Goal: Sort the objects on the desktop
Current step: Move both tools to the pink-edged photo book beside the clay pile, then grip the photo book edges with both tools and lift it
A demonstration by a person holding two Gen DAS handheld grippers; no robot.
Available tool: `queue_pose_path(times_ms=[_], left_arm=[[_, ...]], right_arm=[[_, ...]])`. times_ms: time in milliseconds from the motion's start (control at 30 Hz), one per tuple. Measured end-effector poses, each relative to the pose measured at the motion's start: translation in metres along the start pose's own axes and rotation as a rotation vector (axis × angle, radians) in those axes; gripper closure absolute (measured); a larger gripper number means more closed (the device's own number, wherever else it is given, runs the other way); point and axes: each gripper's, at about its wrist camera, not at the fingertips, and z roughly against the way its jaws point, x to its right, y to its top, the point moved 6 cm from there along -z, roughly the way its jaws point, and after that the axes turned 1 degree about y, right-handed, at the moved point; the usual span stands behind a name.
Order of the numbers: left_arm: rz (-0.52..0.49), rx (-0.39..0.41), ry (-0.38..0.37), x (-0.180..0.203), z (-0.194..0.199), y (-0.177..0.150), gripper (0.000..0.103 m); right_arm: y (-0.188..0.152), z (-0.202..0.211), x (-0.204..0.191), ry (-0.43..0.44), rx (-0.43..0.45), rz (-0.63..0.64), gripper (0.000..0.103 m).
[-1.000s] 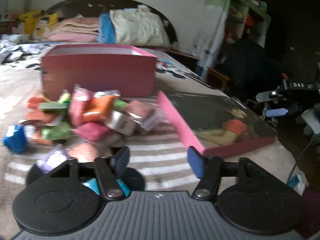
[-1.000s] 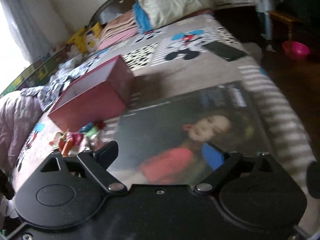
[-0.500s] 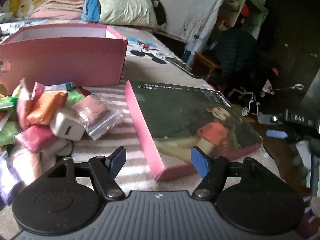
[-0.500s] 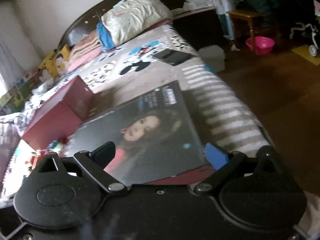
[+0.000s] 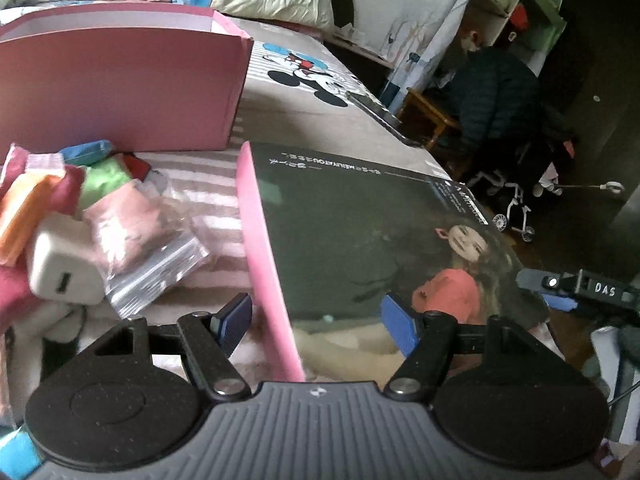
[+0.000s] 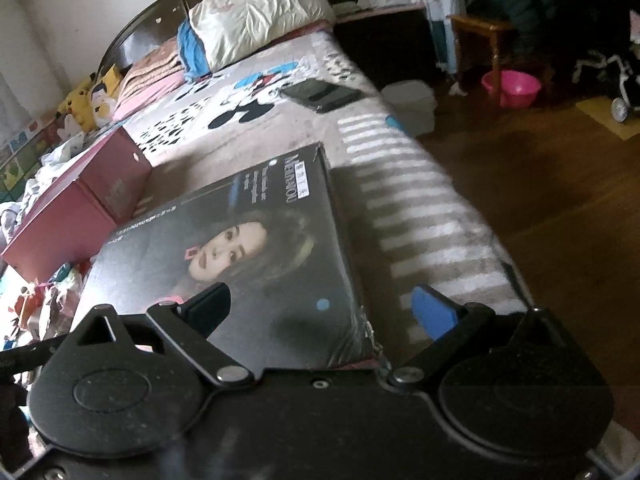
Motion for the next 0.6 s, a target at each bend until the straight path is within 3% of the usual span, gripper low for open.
queue_pose_path(times_ms=[133, 400, 600], left_arm=[[0.025, -0.016, -0.004, 0.000, -0.009, 0.002, 0.026], [-0.011, -0.042, -0.029, 0.009, -0.007, 0.002, 0.026], [-0.022, -0.041, -0.075, 0.013, 0.004, 0.002, 0.026]], right_arm=[[-0.004, -0.016, 0.004, 0.070, -0.059, -0.029, 0.003], [-0.015, -0.009, -0.007, 0.161, -0.080, 0.065, 0.003], [-0.022, 0.014, -0.016, 0.152, -0.057, 0.111, 0.002]])
